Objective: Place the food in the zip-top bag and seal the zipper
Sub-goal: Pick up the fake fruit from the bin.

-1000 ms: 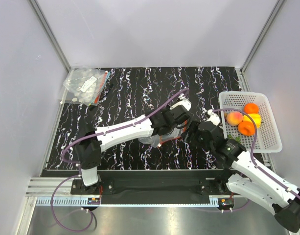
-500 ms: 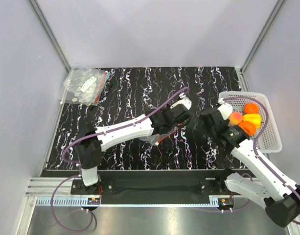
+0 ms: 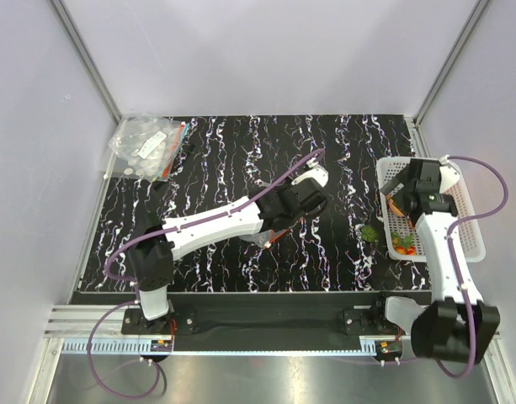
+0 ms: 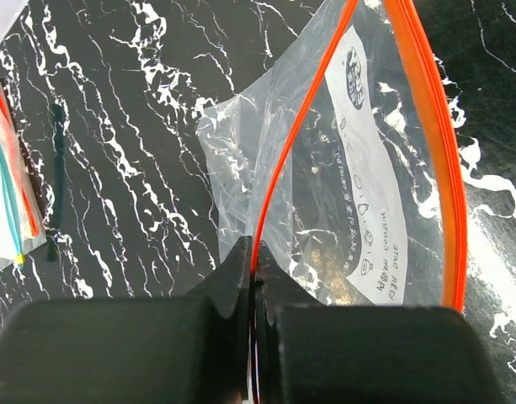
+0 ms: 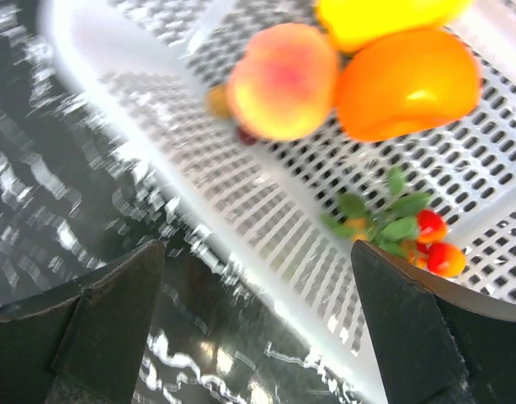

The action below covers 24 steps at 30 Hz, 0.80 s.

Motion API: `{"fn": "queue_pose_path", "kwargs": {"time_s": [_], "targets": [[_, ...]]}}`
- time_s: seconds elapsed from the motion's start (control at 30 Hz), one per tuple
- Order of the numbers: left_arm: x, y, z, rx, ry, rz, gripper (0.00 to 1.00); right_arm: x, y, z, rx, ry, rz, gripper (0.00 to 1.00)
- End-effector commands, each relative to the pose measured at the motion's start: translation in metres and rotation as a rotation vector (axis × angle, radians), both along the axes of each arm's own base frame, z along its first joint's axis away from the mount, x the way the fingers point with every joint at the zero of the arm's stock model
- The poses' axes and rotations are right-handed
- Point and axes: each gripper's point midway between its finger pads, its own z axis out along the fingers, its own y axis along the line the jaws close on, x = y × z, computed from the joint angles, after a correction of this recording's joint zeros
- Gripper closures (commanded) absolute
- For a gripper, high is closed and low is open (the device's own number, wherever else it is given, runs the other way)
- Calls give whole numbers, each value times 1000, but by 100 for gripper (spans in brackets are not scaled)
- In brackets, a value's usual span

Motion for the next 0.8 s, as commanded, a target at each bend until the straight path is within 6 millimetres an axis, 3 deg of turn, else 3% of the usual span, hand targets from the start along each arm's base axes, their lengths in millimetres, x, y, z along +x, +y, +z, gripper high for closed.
{"fn": "queue_pose_path", "kwargs": {"time_s": [0.0, 0.07, 0.3, 0.43, 0.63, 0.77], "targets": [[4, 4, 37, -61, -75, 17, 100, 21, -16, -2, 64, -26, -20, 0], [3, 4, 38, -69, -72, 13, 100, 30, -30, -11, 97, -37, -59, 0], [-1, -1, 33, -75, -59, -3, 100, 71, -42, -23, 166, -62, -80, 0], [-1, 1, 32, -76, -63, -4, 100, 90, -50, -41, 179, -35, -114, 0], [-3, 0, 32, -87, -56, -15, 100, 94, -74, -61, 125, 45, -238, 0], [-3, -2, 30, -88, -52, -20, 100, 97, -80, -76, 109, 86, -254, 0]]}}
